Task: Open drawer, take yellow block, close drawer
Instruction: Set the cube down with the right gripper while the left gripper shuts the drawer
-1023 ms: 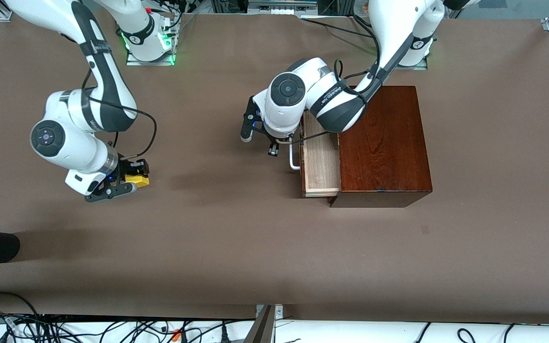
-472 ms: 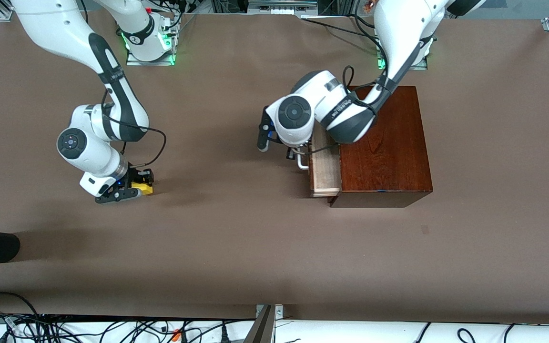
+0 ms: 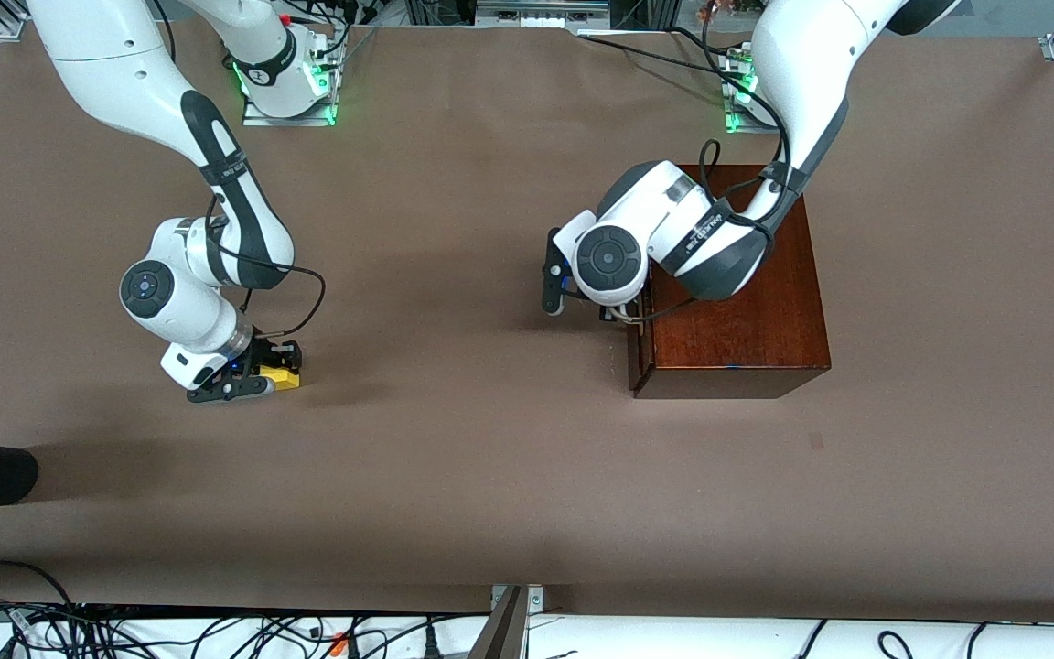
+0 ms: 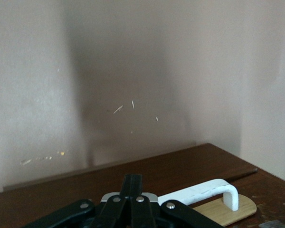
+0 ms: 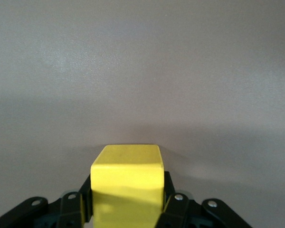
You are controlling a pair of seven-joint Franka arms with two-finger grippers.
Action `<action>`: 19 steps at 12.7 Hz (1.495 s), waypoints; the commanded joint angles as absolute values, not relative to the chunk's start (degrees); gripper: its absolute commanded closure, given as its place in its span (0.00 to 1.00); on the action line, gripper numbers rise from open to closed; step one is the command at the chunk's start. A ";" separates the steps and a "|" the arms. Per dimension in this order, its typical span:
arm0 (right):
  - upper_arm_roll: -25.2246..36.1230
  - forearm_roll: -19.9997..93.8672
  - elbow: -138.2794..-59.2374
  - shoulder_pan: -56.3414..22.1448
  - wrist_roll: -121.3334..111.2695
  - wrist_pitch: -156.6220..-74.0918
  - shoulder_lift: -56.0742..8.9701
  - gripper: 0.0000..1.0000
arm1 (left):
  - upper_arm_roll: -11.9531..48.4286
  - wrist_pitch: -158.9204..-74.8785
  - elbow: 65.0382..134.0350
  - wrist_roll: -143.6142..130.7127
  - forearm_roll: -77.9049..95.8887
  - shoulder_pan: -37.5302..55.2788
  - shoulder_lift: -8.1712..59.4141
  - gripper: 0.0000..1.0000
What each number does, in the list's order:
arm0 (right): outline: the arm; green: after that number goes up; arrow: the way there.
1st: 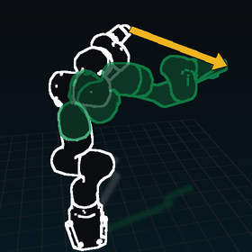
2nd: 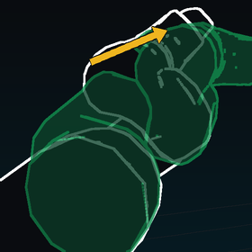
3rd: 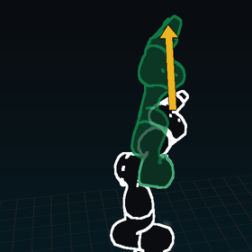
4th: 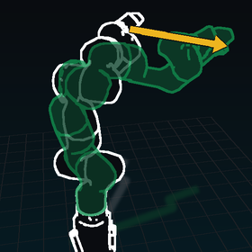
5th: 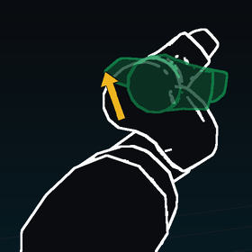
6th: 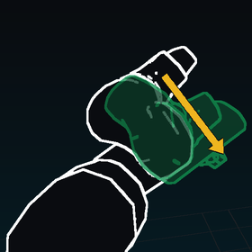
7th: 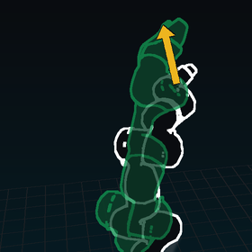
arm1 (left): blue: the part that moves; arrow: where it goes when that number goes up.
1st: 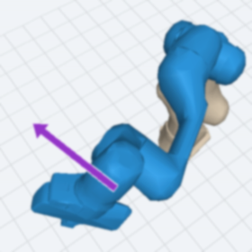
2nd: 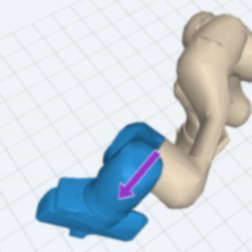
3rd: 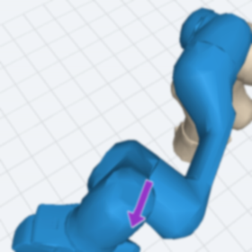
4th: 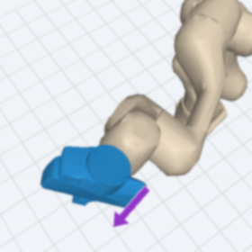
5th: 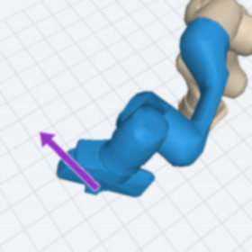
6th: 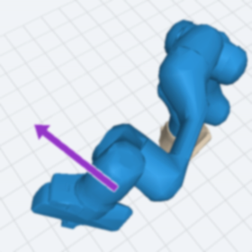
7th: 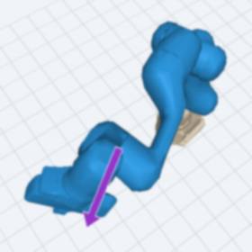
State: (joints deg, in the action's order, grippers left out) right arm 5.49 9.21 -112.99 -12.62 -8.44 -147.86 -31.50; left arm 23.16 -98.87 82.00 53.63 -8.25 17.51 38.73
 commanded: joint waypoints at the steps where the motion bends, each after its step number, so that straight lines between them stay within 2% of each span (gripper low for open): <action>1: 5.01 10.37 -111.89 -12.22 -8.96 -149.15 -32.00 0.00 | 23.29 -97.56 81.65 54.67 -9.59 16.96 37.62 1.00; 3: 5.18 10.28 -111.80 -12.22 -9.23 -148.19 -27.63 0.00 | 23.47 -97.91 79.99 53.97 -4.52 16.96 37.27 0.99; 4: 5.19 10.11 -111.45 -12.22 -9.32 -146.01 -24.99 0.00 | 23.47 -97.91 79.46 51.27 -0.48 16.88 36.31 0.01; 7: 5.19 10.28 -110.57 -12.22 -8.88 -133.98 -16.99 0.00 | 23.55 -97.30 79.36 34.60 5.27 17.22 30.26 0.00; 9: 6.06 10.11 -109.17 -12.13 -8.62 -125.56 -12.24 0.00 | 23.29 -90.83 79.63 16.71 5.19 16.35 24.11 0.00; 11: 6.77 9.15 -104.97 -12.13 -8.35 -116.06 -9.15 0.00 | 22.50 -85.97 79.54 4.88 3.35 15.47 20.14 0.00; 14: 6.86 5.11 -97.14 -12.22 -8.26 -104.10 -6.61 0.00 | 22.07 -81.22 79.28 3.53 -3.60 8.89 14.09 0.00; 17: 7.12 4.05 -97.21 -12.13 -8.00 -97.40 -0.98 0.00 | 21.09 -80.95 79.10 -0.26 -5.45 1.95 10.99 0.00; 19: 7.21 2.73 -96.86 -12.13 -8.17 -96.33 0.52 0.00 | 20.39 -80.95 77.44 -0.44 -5.01 -3.84 9.41 0.00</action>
